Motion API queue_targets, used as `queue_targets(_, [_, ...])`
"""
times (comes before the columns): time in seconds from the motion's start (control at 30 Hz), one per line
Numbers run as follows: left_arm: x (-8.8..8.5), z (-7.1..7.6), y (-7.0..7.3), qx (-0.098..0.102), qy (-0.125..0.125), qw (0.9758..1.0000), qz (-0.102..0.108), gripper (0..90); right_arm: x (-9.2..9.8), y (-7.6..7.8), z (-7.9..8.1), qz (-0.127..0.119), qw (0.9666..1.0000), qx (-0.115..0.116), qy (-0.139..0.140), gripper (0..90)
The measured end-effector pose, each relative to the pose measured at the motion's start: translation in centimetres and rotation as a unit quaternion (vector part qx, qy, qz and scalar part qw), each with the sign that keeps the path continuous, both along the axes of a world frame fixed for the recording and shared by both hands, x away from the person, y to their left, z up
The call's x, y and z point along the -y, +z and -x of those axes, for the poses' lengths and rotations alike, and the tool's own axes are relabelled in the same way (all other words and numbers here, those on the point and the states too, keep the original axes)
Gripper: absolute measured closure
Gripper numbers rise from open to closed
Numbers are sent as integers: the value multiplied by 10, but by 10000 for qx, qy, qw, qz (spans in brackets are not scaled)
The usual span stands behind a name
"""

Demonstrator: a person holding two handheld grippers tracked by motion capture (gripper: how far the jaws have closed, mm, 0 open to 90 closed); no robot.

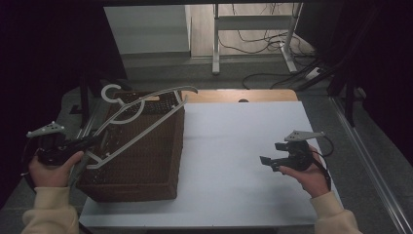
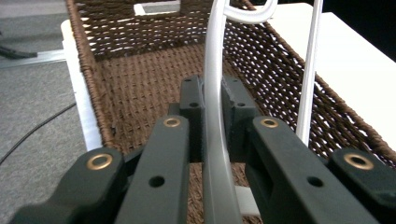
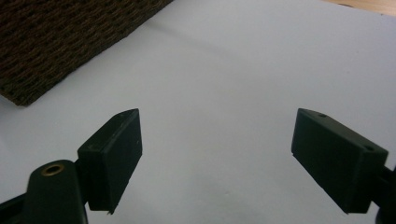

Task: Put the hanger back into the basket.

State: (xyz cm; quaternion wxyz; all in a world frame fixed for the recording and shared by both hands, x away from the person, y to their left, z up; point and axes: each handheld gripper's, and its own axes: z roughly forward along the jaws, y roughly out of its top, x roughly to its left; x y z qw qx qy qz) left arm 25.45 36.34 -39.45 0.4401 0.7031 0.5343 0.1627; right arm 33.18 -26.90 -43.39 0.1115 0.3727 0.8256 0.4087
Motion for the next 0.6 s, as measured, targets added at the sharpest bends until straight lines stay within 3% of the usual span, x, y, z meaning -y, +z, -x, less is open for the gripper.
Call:
queue_targets(0.27, [-8, -1, -8, -102, 260, 9996, 71, 809, 0, -1, 0, 19, 10000, -4, -1, 165])
queue_targets(0.6, [-4, -6, -13, -237, 424, 9988, 61, 809, 4, 1, -1, -20, 9999, 42, -93, 166])
